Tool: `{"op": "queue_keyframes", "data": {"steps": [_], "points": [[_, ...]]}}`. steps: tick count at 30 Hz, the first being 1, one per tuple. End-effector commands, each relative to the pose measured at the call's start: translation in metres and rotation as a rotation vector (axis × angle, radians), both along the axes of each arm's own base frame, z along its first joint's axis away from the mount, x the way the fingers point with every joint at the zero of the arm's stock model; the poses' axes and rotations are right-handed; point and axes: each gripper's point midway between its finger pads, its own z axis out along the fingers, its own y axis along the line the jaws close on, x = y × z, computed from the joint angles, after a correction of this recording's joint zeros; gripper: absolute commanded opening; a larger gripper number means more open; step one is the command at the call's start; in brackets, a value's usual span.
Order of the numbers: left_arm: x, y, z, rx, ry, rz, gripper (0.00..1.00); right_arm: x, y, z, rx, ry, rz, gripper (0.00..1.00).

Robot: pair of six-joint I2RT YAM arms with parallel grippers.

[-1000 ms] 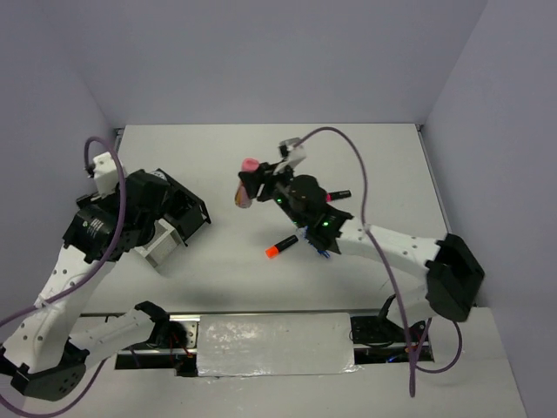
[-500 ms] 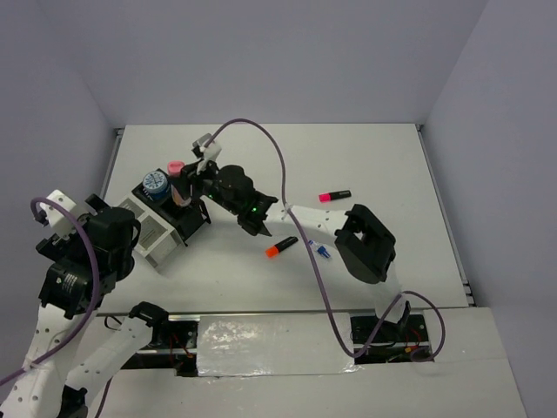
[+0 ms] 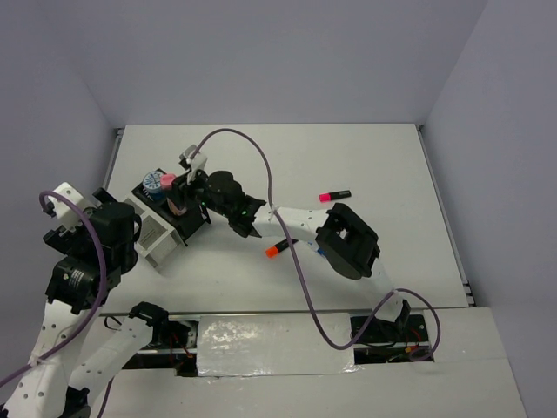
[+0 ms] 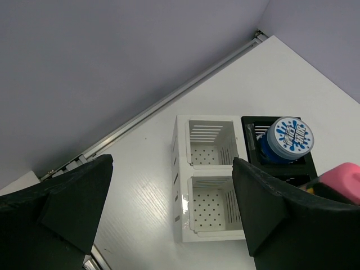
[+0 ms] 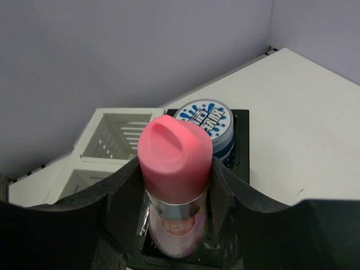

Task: Sort the stationery into containers
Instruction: Place the stationery in the storage box.

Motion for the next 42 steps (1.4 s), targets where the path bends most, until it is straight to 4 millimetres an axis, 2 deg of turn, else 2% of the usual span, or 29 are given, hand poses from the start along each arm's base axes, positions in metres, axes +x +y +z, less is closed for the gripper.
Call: {"op": "queue_keyframes", "data": {"steps": [1,4,5,8,11,15,19,20,21,22,23,25,30,31,32,33,34,35,36,37,38,39,40,41,42], "points": [[0.007,-0.002,0.005,0.003,-0.020,-0.015,0.99,-0.006,0.011,0.021,0.047,-0.093,0.050,0.00],[0.010,-0.004,0.003,0.002,-0.015,-0.028,0.99,-0.006,0.011,0.011,0.031,-0.087,0.052,0.00],[0.011,-0.005,0.003,0.007,-0.009,-0.037,0.99,-0.006,0.010,0.015,0.046,-0.095,0.051,0.01],[0.014,-0.006,0.002,0.004,-0.008,-0.049,0.99,-0.009,0.006,0.011,0.045,-0.097,0.056,0.14],[0.015,-0.007,0.000,0.003,0.001,-0.053,0.99,-0.013,0.002,-0.002,0.038,-0.078,0.059,0.23],[0.016,-0.007,0.001,0.001,-0.004,-0.057,0.99,-0.017,-0.004,-0.017,0.039,-0.051,0.058,0.24],[0.016,-0.007,0.000,0.000,-0.003,-0.062,0.99,-0.022,-0.011,-0.018,0.066,-0.041,0.054,0.25],[0.017,-0.008,-0.001,0.001,0.002,-0.069,0.99,-0.024,-0.012,-0.019,0.068,-0.035,0.064,0.34],[0.018,-0.009,-0.001,0.000,0.002,-0.072,0.99,-0.026,-0.013,-0.014,0.074,-0.042,0.073,0.48],[0.020,-0.010,-0.002,0.000,0.008,-0.080,0.99,-0.027,-0.013,-0.010,0.079,-0.043,0.079,0.68],[0.021,-0.011,-0.002,0.000,0.010,-0.083,0.99,-0.030,-0.013,-0.008,0.081,-0.037,0.085,0.71],[0.023,-0.012,-0.004,0.001,0.023,-0.093,0.99,-0.033,-0.017,0.009,0.101,-0.050,0.089,0.99],[0.031,-0.019,-0.002,0.000,0.022,-0.142,0.99,-0.037,-0.035,0.059,0.138,-0.101,0.063,1.00],[0.034,-0.024,-0.003,0.002,0.031,-0.181,0.99,-0.035,-0.042,0.062,0.134,-0.108,0.033,1.00],[0.037,-0.029,-0.002,-0.002,0.028,-0.214,0.99,-0.037,-0.053,0.081,0.160,-0.124,0.015,1.00],[0.042,-0.035,-0.003,-0.004,0.030,-0.261,0.99,-0.033,-0.063,0.088,0.168,-0.121,-0.030,1.00],[0.052,-0.045,0.005,0.012,0.008,-0.336,0.99,-0.025,-0.079,0.080,0.150,-0.099,-0.109,1.00],[0.062,-0.070,0.002,-0.022,0.006,-0.482,0.99,-0.023,-0.099,0.098,0.174,-0.101,-0.160,1.00],[0.071,-0.083,-0.001,-0.035,0.015,-0.548,0.99,-0.017,-0.114,0.096,0.167,-0.081,-0.218,1.00],[0.077,-0.096,-0.002,-0.052,0.021,-0.613,0.99,-0.006,-0.138,0.069,0.106,0.000,-0.335,1.00],[0.083,-0.119,-0.007,-0.095,0.040,-0.730,0.99,-0.007,-0.163,0.082,0.120,0.025,-0.388,1.00],[0.091,-0.130,-0.020,-0.122,0.091,-0.769,0.99,0.002,-0.187,0.066,0.080,0.072,-0.453,1.00],[0.095,-0.140,-0.025,-0.151,0.103,-0.806,0.99,-0.003,-0.212,0.055,0.008,0.136,-0.491,1.00],[0.097,-0.156,-0.030,-0.186,0.119,-0.882,0.99,-0.005,-0.228,0.046,-0.006,0.207,-0.518,1.00],[0.101,-0.165,-0.038,-0.209,0.142,-0.908,0.99,-0.004,-0.250,0.026,-0.057,0.253,-0.558,1.00]]}}
